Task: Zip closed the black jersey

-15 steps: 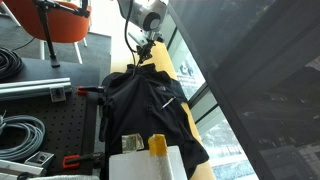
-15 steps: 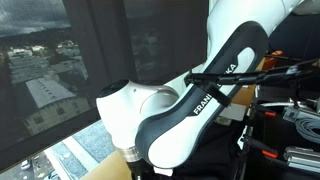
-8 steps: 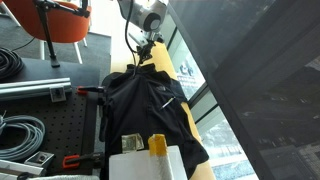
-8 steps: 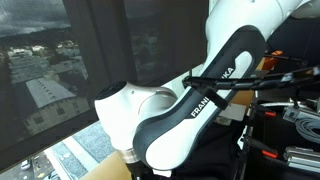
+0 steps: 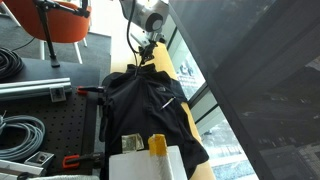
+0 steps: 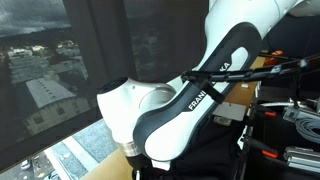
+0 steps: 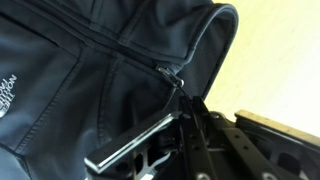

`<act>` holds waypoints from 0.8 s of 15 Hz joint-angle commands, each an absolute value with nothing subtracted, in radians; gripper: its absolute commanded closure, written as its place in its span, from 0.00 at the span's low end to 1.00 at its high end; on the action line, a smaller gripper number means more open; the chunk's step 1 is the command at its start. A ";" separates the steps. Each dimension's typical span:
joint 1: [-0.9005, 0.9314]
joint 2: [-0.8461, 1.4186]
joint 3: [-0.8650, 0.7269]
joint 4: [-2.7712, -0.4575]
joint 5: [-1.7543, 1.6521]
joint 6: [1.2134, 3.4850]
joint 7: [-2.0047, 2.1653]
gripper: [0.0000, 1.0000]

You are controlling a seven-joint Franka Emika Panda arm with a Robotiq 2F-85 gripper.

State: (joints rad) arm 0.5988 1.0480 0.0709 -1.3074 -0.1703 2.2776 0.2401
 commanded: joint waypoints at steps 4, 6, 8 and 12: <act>0.561 0.943 0.059 -1.462 -0.174 2.323 0.236 0.98; 0.541 0.913 0.053 -1.540 -0.175 2.352 0.235 0.98; 0.514 0.895 0.056 -1.605 -0.187 2.378 0.241 0.98; 0.478 0.856 0.046 -1.695 -0.187 2.433 0.250 0.62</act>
